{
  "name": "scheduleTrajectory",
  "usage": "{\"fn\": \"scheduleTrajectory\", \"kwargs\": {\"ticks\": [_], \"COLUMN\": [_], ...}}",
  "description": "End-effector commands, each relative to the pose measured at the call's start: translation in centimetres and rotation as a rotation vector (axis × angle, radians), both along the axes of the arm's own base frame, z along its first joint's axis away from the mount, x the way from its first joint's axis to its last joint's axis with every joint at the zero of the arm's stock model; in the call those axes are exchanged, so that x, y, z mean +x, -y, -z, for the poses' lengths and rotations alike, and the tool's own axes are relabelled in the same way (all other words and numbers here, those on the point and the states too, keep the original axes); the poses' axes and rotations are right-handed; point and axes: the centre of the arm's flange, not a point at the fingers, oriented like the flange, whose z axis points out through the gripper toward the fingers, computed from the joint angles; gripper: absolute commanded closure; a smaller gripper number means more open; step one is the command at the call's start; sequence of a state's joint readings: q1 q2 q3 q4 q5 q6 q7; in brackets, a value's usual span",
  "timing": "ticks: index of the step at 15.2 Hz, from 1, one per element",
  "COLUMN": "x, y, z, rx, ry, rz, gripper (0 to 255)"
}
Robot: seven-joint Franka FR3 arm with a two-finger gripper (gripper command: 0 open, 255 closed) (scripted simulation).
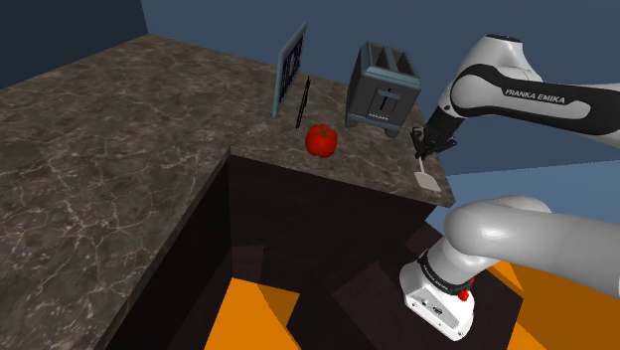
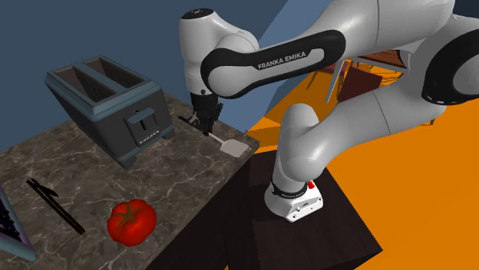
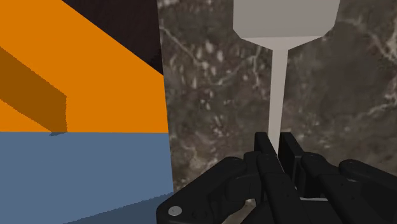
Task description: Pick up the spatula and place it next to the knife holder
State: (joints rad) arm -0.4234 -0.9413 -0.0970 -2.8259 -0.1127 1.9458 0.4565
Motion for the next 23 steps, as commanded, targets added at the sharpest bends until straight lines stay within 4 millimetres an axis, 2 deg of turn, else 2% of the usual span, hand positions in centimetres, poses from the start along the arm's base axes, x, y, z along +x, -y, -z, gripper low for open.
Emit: {"fn": "scheduleTrajectory", "kwargs": {"ticks": [1,3,23], "x": [0.0,0.0,0.0], "y": [0.0,0.0,0.0], "z": [0.0,0.0,-10.5], "rx": [0.0,0.0,0.0], "ry": [0.0,0.0,0.0], "rz": [0.0,0.0,0.0], "gripper": [255,255,255]}}
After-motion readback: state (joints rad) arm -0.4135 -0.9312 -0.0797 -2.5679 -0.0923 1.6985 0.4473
